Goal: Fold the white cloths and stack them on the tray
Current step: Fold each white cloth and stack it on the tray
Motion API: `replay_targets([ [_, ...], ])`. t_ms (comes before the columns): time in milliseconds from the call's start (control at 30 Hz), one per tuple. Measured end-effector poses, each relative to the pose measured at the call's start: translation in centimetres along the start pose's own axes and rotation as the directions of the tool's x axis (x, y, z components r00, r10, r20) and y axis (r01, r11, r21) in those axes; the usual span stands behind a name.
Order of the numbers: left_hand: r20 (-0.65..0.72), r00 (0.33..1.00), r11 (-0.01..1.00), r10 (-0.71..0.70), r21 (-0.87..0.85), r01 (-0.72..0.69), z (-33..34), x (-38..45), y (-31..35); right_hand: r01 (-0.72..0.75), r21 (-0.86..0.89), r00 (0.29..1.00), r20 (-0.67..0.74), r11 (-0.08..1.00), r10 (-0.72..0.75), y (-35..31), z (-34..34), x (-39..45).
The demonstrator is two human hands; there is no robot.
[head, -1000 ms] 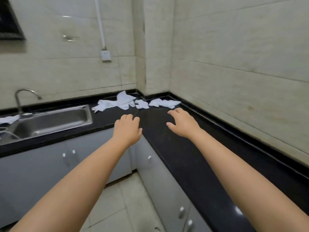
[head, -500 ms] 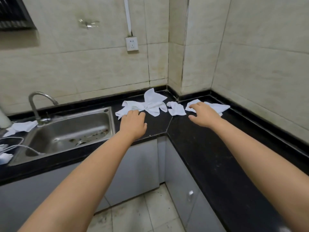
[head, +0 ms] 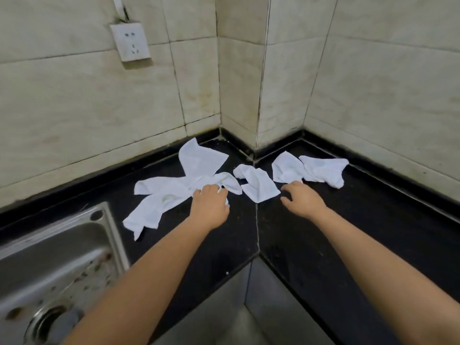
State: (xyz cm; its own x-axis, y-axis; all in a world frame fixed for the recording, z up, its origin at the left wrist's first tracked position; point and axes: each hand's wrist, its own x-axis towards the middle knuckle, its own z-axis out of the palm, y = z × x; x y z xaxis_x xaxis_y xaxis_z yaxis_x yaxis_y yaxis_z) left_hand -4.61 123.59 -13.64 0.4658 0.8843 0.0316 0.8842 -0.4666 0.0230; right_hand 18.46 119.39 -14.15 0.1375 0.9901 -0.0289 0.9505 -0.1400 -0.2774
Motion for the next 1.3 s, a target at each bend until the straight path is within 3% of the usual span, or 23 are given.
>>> replay_targets([
  [167,0.119,0.987,0.992,0.111,-0.080,-0.102,5.2,6.0,-0.7,-0.102,-0.064,0.982,0.152,0.993,0.111,0.9,5.5,4.3],
  [300,0.155,0.980,0.986,0.128,-0.129,-0.108,8.2,8.9,-0.9,-0.101,-0.152,0.979,0.160,0.983,0.126,1.6,8.5,7.6],
  [400,0.183,0.975,0.984,0.124,-0.152,-0.096,9.6,9.9,-1.1,-0.046,-0.182,0.989,0.131,0.982,0.071,1.9,9.9,9.8],
  [600,0.207,0.970,0.974,0.124,-0.212,-0.079,12.5,11.7,0.1,0.196,-0.193,0.980,0.078,0.961,-0.184,4.8,12.2,12.0],
  [733,0.147,0.981,0.951,0.123,-0.299,-0.075,13.9,12.2,2.0,0.247,-0.162,0.968,0.077,0.955,-0.238,6.3,12.7,12.1],
  [967,0.055,0.989,0.950,0.140,-0.290,-0.118,15.4,11.7,1.5,0.272,-0.109,0.948,-0.142,0.956,-0.286,5.7,12.8,13.2],
  [1167,0.011,0.989,0.944,0.147,-0.301,-0.137,15.6,12.3,6.9,0.290,-0.175,0.921,-0.217,0.941,-0.325,8.8,8.1,9.5],
  [1300,-0.194,0.920,0.820,0.341,-0.416,-0.392,15.3,12.2,9.3,0.228,-0.190,0.927,-0.259,0.955,-0.273,10.7,4.9,4.2],
])
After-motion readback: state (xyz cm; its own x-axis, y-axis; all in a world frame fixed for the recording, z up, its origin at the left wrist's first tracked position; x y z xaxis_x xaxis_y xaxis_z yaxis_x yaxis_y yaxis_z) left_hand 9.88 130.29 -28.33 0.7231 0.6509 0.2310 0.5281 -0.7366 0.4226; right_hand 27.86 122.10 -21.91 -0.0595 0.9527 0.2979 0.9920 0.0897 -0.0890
